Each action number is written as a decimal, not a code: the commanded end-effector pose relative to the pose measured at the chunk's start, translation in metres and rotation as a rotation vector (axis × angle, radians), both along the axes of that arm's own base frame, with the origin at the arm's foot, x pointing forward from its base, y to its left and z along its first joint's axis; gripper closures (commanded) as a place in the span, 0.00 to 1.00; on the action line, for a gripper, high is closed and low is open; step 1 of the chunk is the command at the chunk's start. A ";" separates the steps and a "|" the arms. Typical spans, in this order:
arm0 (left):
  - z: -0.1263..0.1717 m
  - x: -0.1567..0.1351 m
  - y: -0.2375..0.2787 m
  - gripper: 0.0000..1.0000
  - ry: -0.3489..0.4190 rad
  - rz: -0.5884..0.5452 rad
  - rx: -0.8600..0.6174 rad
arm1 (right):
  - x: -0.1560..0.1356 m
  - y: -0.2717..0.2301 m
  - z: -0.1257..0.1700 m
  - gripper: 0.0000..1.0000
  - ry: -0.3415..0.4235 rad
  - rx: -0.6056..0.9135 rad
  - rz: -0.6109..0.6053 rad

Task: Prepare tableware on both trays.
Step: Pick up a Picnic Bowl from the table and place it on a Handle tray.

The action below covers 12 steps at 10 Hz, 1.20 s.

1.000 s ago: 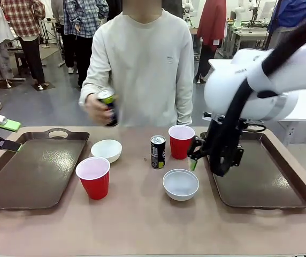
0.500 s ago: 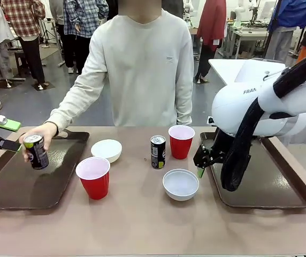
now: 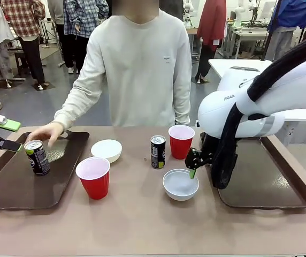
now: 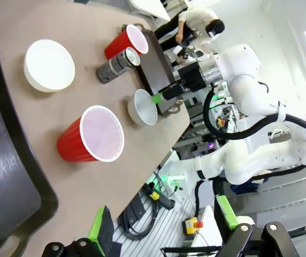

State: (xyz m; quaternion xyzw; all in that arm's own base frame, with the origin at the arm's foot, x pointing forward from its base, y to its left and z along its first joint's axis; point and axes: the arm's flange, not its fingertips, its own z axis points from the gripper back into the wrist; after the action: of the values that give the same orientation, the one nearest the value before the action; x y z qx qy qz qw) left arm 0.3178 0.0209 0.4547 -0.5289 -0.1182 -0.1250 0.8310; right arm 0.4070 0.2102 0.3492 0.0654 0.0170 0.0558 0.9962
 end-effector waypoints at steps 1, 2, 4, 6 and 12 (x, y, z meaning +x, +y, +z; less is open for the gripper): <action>0.000 0.000 -0.001 0.00 -0.008 -0.004 -0.008 | 0.017 0.029 -0.008 0.00 -0.020 -0.031 -0.006; 0.000 0.000 -0.001 0.00 -0.008 -0.004 -0.008 | 0.019 0.033 -0.009 0.00 -0.005 -0.034 -0.004; 0.000 0.000 -0.001 0.00 -0.008 -0.004 -0.008 | 0.020 0.031 -0.014 0.22 0.059 -0.021 0.008; 0.000 0.000 -0.001 0.00 -0.008 -0.004 -0.008 | 0.014 0.029 -0.010 0.80 0.063 -0.019 0.009; 0.000 0.000 -0.001 0.00 -0.008 -0.004 -0.008 | 0.008 0.033 -0.010 1.00 0.107 0.018 0.028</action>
State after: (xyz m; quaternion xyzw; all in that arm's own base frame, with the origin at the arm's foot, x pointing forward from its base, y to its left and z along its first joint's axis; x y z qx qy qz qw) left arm 0.3178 0.0209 0.4547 -0.5290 -0.1181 -0.1250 0.8310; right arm 0.4164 0.2403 0.3368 0.0633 0.0576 0.0615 0.9944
